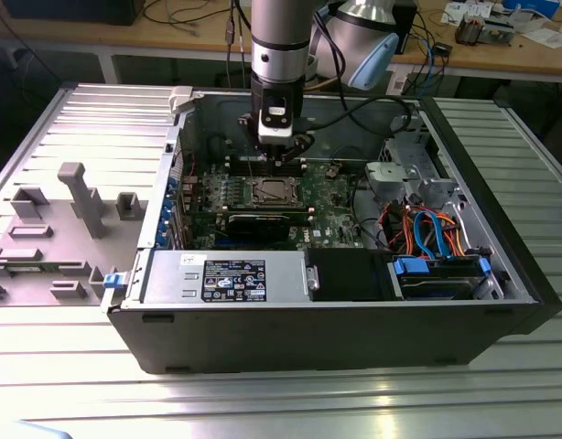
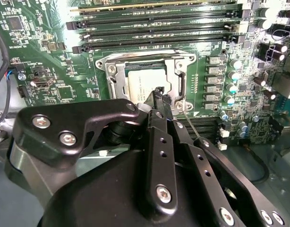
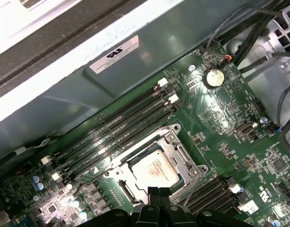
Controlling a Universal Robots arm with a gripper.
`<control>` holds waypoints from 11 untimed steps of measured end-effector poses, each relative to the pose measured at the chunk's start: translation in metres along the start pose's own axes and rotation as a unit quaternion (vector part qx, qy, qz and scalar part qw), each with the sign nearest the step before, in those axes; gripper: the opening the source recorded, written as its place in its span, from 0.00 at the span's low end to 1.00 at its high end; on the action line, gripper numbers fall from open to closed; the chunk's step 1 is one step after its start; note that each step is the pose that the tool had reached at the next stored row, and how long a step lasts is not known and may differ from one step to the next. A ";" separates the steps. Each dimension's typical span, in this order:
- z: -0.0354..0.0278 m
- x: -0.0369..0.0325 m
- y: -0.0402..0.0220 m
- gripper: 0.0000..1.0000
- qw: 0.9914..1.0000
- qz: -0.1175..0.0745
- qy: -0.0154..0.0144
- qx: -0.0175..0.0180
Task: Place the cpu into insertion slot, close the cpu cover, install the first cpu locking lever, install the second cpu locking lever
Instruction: 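Install the first cpu locking lever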
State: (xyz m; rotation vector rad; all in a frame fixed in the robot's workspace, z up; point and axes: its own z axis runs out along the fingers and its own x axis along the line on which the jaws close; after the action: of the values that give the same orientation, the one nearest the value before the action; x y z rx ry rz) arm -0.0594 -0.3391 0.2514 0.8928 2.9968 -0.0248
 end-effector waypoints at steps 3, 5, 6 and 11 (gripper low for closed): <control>0.0000 0.0000 0.0000 0.11 1.000 -0.006 0.000 0.000; 0.0000 0.0000 0.0000 0.11 1.000 -0.011 0.000 0.000; 0.0000 0.0000 0.0000 0.11 1.000 -0.014 0.000 0.000; 0.0000 0.0000 0.0000 0.11 1.000 -0.022 0.000 0.000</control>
State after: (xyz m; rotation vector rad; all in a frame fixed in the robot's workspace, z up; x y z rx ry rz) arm -0.0593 -0.3391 0.2514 0.8262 3.0154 -0.0243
